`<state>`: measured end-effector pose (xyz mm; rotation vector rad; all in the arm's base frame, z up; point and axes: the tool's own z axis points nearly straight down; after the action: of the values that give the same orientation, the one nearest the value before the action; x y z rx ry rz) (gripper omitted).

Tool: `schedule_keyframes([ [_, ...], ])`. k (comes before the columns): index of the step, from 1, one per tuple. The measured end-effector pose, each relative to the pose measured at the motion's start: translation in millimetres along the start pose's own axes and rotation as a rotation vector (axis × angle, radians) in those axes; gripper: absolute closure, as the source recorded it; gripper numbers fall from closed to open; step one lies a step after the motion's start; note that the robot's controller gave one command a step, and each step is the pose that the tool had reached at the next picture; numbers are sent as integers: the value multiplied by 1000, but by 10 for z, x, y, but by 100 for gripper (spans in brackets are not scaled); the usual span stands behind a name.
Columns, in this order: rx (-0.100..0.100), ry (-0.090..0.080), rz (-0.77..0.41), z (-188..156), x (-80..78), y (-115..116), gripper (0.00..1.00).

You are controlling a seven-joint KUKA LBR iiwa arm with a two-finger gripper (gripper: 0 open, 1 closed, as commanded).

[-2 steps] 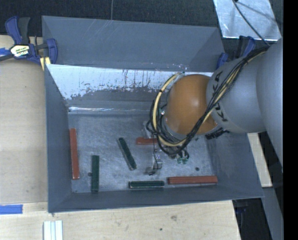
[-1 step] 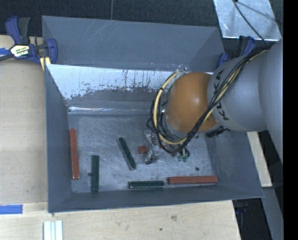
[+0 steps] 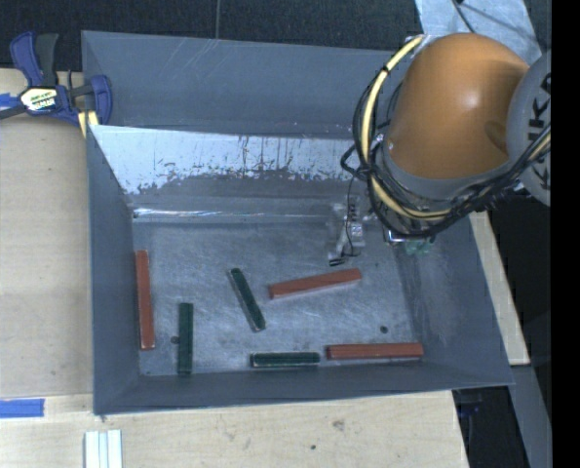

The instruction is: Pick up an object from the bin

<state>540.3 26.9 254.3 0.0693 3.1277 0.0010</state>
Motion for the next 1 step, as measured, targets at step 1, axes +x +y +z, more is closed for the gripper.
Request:
schedule_keyframes([
  [1,1,10,0,48,18,-1,0],
])
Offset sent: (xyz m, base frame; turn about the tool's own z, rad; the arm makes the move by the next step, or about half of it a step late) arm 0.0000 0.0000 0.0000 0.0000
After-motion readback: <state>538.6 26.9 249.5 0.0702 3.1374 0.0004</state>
